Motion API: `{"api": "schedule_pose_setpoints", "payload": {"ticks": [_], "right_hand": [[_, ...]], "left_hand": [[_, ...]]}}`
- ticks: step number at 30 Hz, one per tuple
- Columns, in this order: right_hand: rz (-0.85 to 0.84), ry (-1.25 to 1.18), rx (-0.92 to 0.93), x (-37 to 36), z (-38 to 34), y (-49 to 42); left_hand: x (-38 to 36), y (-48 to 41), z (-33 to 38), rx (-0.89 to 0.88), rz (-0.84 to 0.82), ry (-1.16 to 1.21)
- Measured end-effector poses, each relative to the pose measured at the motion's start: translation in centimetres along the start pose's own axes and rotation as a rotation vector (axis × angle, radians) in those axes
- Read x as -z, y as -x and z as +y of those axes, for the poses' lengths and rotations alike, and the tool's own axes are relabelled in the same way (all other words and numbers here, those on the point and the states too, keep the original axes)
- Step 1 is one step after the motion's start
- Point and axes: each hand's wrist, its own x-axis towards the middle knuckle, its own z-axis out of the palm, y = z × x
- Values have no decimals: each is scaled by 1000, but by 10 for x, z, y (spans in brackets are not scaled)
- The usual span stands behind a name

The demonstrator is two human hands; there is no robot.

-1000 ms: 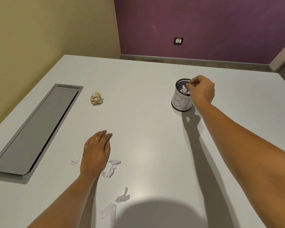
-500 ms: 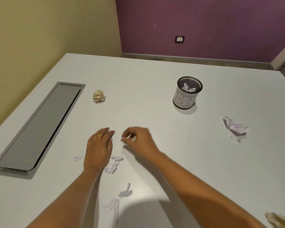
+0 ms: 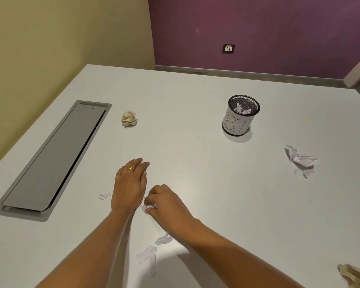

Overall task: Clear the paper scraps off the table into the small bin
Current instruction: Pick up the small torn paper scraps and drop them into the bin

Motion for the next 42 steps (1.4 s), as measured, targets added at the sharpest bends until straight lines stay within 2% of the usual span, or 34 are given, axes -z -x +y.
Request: {"api": "schedule_pose_setpoints", "payload": {"ticks": [6,15,21,27,34,39,42], "right_hand": [[-18,16,0,8,7,0],[79,-62,-142,49,42,-8],[263,6,-192,100,64,-23],[521,92,-208,178,87,-50],[746,11,-337,234,110,-69],[666,173,-409,242,122,-73],[650,173,-469,241,130,-73]], "left_hand": [[-1,-1,0,10,-3,-5],[0,0,1,2,12,-7],[0,0,1,15,8,12],[1,1,2,3,13,1],[1,1,2,11,11,5],[2,1,3,11,5,6],[2,1,4,12,6,17]]}}
